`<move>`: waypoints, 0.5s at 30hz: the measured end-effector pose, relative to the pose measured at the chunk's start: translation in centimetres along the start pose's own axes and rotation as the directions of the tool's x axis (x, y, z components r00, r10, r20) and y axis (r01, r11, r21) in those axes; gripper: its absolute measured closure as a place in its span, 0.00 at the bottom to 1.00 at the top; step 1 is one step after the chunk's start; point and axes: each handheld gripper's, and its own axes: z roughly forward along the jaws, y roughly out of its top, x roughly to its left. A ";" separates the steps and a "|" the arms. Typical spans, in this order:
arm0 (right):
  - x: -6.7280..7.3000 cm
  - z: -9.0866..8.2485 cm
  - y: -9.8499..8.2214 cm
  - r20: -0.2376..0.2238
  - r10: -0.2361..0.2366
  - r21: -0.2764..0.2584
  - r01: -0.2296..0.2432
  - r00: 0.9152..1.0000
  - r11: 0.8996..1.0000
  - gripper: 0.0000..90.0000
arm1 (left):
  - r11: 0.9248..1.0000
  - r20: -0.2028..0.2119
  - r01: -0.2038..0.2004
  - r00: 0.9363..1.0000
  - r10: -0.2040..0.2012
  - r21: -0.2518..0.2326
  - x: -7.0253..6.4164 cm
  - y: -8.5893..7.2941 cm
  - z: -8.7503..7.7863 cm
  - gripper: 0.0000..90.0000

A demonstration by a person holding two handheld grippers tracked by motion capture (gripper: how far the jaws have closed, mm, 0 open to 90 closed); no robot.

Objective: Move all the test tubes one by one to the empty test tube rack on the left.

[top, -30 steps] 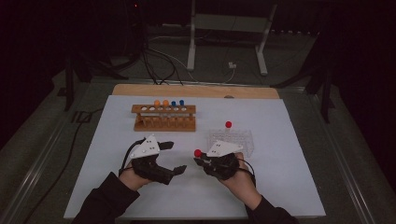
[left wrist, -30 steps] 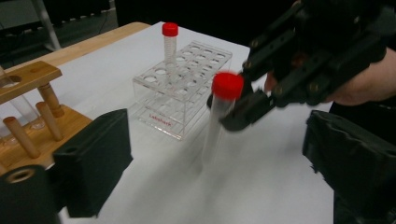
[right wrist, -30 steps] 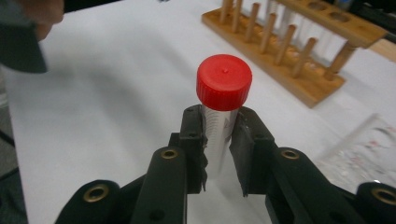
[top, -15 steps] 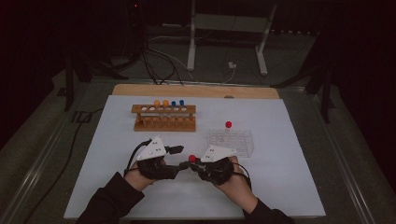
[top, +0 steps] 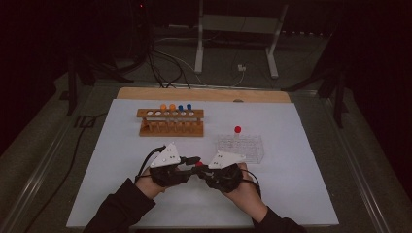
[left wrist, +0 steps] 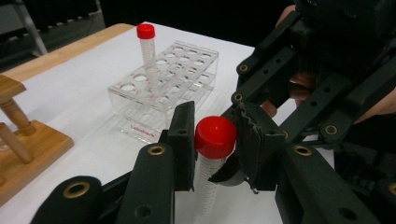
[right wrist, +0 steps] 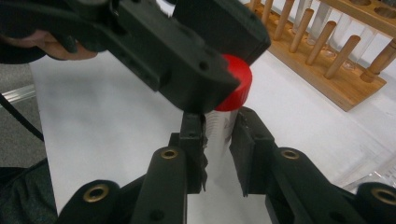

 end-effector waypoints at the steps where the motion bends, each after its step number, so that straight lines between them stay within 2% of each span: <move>1: 0.0 0.0 0.0 0.003 -0.002 0.001 0.002 1.000 1.000 0.83 | 1.000 0.001 0.004 1.000 -0.004 0.002 0.0 0.0 0.0 0.78; 4: 0.0 0.0 0.0 0.003 -0.005 0.002 0.005 1.000 1.000 0.83 | 1.000 0.010 0.007 1.000 -0.007 0.007 0.1 0.0 0.1 0.78; 10: 0.0 0.1 0.0 0.003 0.001 0.012 -0.001 1.000 1.000 0.83 | 1.000 0.000 -0.009 1.000 0.009 0.024 -0.1 0.0 0.4 0.79; 15: 0.0 0.0 0.0 0.002 0.000 -0.001 0.000 1.000 1.000 0.83 | 1.000 0.001 -0.002 1.000 0.002 0.007 0.0 0.1 0.2 0.80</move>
